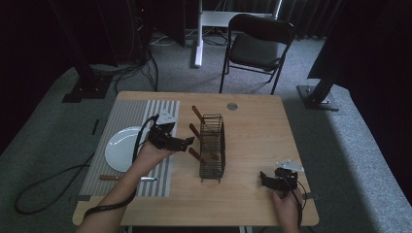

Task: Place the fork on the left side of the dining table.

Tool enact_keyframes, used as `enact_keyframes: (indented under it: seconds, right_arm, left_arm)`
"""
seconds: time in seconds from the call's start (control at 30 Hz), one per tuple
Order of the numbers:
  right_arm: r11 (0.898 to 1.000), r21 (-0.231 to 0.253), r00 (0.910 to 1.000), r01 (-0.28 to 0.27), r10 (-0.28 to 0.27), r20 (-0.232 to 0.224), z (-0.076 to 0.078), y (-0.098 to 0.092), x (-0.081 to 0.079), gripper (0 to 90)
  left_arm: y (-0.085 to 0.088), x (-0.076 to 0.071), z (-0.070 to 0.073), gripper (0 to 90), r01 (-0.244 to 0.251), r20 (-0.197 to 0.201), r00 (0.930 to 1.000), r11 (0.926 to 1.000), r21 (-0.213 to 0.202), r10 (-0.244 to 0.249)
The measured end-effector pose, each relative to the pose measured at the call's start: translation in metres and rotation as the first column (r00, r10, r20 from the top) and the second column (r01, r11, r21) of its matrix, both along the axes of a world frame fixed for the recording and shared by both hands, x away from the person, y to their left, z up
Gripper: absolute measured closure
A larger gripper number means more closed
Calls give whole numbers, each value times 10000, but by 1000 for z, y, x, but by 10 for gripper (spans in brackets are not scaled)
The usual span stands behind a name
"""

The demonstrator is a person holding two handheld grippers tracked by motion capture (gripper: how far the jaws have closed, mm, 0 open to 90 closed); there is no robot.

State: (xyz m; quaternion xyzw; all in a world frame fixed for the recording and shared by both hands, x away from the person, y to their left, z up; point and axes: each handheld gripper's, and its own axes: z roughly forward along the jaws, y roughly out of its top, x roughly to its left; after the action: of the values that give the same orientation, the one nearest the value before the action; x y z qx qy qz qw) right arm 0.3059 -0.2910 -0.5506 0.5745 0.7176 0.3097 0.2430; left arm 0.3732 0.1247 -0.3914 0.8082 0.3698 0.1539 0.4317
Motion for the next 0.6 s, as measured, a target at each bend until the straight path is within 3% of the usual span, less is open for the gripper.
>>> enact_keyframes:
  seconds: [0.17,0.33,0.43,0.6]
  right_arm:
    - [10000,12,10000,7,-7,-13,0,0,0,125]
    - [10000,15,10000,12,-11,-16,0,0,0,125]
    - [10000,7,10000,5,-5,-12,0,0,0,125]
    - [10000,7,10000,3,-3,-16,0,0,0,125]
  left_arm:
    - [-6,9,-3,145,-21,-579,9983,9986,-522,-9]
    - [-15,12,-6,234,-7,-873,9962,9982,-596,-46]
    - [-15,15,-9,350,-108,-1176,9931,9944,-1051,-16]
    - [-16,17,-12,523,-106,-1412,9899,9922,-1243,-71]
